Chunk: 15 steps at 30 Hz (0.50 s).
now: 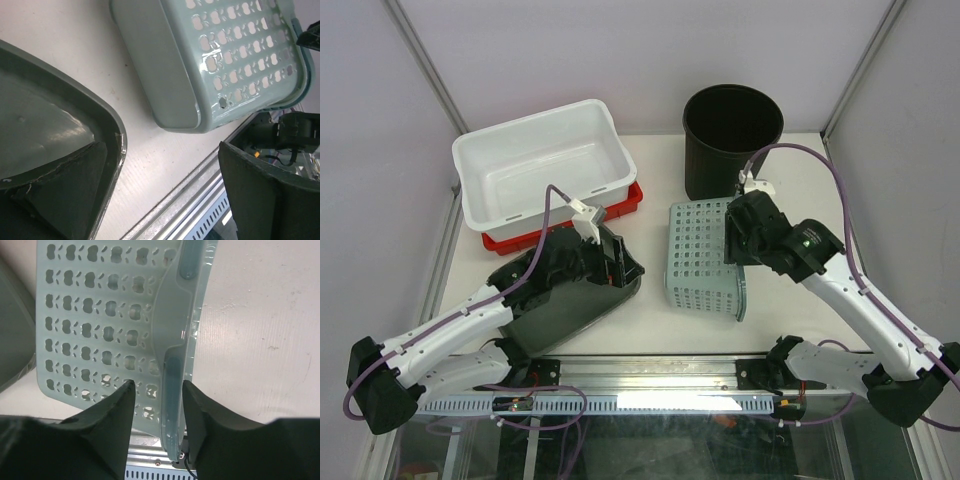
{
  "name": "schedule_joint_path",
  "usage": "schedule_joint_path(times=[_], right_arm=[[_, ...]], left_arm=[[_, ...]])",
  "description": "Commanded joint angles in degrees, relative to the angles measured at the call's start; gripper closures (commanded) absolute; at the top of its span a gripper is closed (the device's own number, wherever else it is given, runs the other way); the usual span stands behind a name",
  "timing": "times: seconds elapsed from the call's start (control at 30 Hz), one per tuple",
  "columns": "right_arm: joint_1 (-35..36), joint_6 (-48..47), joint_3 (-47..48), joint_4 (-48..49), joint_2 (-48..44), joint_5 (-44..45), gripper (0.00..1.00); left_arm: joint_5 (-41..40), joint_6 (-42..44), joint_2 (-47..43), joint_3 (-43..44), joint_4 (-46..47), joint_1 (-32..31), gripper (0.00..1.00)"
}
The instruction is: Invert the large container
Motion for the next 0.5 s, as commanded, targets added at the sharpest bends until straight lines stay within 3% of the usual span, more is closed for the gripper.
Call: schedule_joint_path(times=[0.0, 0.2, 0.33, 0.47], right_arm=[[0.4, 1.5, -0.7, 1.5, -1.0, 3.2, 0.59], [0.4, 1.3, -2.0, 1.6, -0.3, 3.1, 0.62], [0.4, 2.0, -3.7, 2.7, -1.9, 3.3, 0.75], [0.3, 2.2, -5.2, 3.5, -3.7, 3.3, 0.77]], left_arm=[[8.1, -0.8, 0.5, 0.3, 7.9, -0.5, 0.01], [12.6, -2.3, 4.0, -0.6, 12.6, -0.6, 0.02], [14.7, -4.2, 5.8, -3.1, 17.4, -0.5, 0.05], [16.4, -6.1, 6.7, -5.3, 21.4, -0.6, 0.09]])
